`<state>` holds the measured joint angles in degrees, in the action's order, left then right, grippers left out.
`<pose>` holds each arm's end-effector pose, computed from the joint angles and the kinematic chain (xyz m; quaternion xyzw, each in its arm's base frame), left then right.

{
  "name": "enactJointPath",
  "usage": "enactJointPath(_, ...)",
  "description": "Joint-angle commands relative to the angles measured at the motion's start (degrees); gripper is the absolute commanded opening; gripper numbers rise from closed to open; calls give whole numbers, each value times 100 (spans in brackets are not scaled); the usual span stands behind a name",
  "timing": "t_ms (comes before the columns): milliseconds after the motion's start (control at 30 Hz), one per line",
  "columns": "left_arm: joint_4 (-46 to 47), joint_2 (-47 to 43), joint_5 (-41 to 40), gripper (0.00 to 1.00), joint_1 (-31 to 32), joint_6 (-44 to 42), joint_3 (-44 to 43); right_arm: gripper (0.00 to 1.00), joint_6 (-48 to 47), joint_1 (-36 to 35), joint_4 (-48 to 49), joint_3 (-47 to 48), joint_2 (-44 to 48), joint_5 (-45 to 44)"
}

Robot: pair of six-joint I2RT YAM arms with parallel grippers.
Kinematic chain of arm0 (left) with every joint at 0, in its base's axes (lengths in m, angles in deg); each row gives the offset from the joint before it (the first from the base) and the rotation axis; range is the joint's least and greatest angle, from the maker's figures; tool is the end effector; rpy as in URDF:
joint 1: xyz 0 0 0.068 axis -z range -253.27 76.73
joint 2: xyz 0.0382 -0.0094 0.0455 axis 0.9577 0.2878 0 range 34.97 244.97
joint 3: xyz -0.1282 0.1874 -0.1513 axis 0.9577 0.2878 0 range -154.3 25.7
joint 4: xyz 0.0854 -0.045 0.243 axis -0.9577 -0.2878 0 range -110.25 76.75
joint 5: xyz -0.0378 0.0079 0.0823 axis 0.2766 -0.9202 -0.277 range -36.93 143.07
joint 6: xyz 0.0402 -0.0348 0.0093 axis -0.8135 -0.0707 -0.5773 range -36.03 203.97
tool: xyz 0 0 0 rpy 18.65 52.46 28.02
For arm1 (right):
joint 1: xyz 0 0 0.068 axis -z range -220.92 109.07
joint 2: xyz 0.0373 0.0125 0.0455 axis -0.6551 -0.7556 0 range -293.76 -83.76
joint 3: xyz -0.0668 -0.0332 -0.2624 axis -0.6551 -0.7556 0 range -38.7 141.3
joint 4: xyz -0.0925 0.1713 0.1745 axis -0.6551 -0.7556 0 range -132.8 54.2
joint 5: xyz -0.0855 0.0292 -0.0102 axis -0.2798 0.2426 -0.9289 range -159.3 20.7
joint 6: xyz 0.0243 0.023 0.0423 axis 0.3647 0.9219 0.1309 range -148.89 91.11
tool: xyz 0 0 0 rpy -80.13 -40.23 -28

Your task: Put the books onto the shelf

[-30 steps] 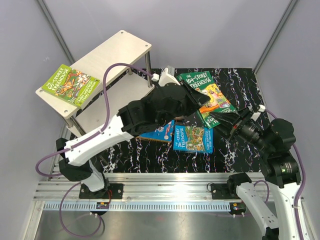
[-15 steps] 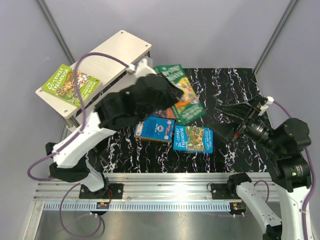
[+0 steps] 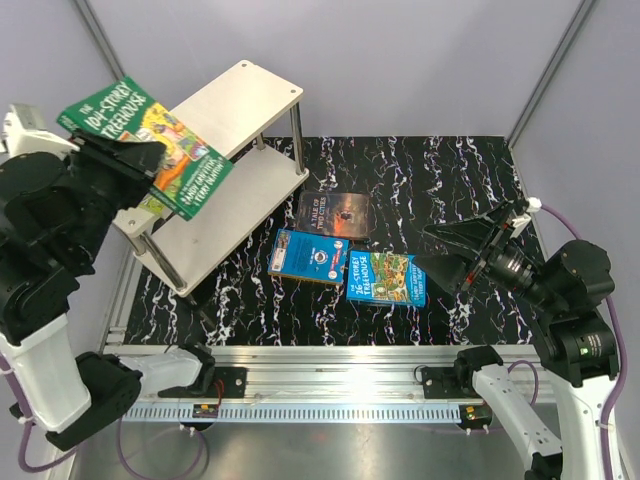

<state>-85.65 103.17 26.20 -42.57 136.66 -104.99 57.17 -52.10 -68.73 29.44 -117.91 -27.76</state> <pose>0.0822 -0.0301 0.5854 -0.2887 0.7024 -0.2834 0.5856 0.0659 0.0370 0.4502 0.1973 0.6739 0.6649 0.2547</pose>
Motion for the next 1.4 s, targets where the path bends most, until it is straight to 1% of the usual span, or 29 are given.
enactJointPath(0, 367, 281, 507, 0, -625, -671, -272, 100, -177, 2, 120, -20, 75, 214)
enactJointPath(33, 358, 342, 612, 0, -792, -707, -342, 100, -204, 2, 102, -20, 67, 258)
enactJointPath(67, 341, 421, 813, 0, -1168, -742, -351, 100, -239, 2, 76, -3, 58, 258)
enactJointPath(133, 323, 465, 1060, 0, -1600, -777, -308, 100, -265, 2, -12, 24, 58, 293)
enactJointPath(167, 393, 474, 1383, 0, -2037, -786, -134, 100, -318, 2, -55, 59, 75, 302)
enactJointPath(233, 516, 448, 1754, 0, -2488, -848, 104, 100, -379, 2, -178, 77, 93, 302)
enactJointPath(267, 612, 448, 2095, 0, -2899, -848, 314, 100, -423, 10, -222, 94, 102, 320)
enactJointPath(333, 570, 439, 2212, 0, -3287, -735, 483, 99, -467, 2, -363, 103, 137, 337)
enactJointPath(367, 674, 422, 2422, 0, -3603, -716, 727, 99, -528, 2, -424, 120, 146, 320)
enactJointPath(433, 884, 343, 2660, 0, -3947, -672, 1027, 100, -573, 2, -522, 138, 189, 311)
enactJointPath(467, 1094, 334, 3009, 0, -4027, -655, 1185, 99, -599, 2, -530, 138, 172, 311)
enactJointPath(500, 1149, 343, 3099, 0, -4097, -637, 1343, 99, -608, 10, -548, 138, 155, 320)
enactJointPath(700, 1228, 378, 3364, 0, -4441, -654, 1652, 99, -670, 2, -417, 138, -12, 364)
enactJointPath(800, 1150, 299, 3242, 0, -4590, -611, 1845, 99, -678, 2, -303, 121, -118, 364)
enactJointPath(900, 1166, 106, 2829, 0, -4687, -418, 2065, 99, -652, 2, -188, 42, -153, 364)
enactJointPath(933, 1263, 53, 2784, 0, -4713, -365, 2300, 99, -635, 2, -153, 7, -153, 364)
enactJointPath(1000, 1535, 0, 2810, 0, -4722, -242, 2469, 99, -591, 2, -57, -107, -136, 364)
enactJointPath(1100, 1474, 79, 2854, 0, -4731, -171, 2548, 99, -547, 10, 23, -231, -118, 364)
enactJointPath(1133, 1466, 62, 2846, 2, -4722, -171, 2592, 99, -555, 2, 32, -248, -127, 355)
enactJointPath(1167, 1474, 44, 2802, 9, -4731, -180, 2636, 99, -547, 2, 41, -283, -118, 355)
enactJointPath(1200, 1483, 18, 2775, 34, -4722, -215, 2706, 99, -547, 2, 67, -292, -135, 355)
enactJointPath(1233, 1483, 17, 2767, 50, -4731, -241, 2724, 99, -547, 2, 85, -301, -127, 355)
enactJointPath(1267, 1422, 52, 2775, 63, -4731, -285, 2699, 99, -538, 2, 93, -310, -144, 355)
enactJointPath(1300, 1335, 105, 2784, 74, -4731, -355, 2542, 99, -538, 2, 111, -310, -153, 355)
enactJointPath(1333, 1229, 271, 2810, 92, -4731, -390, 2427, 99, -538, 10, 120, -319, -162, 364)
enactJointPath(1367, 950, 351, 2836, 97, -4731, -417, 2287, 99, -547, 2, 120, -327, -171, 364)
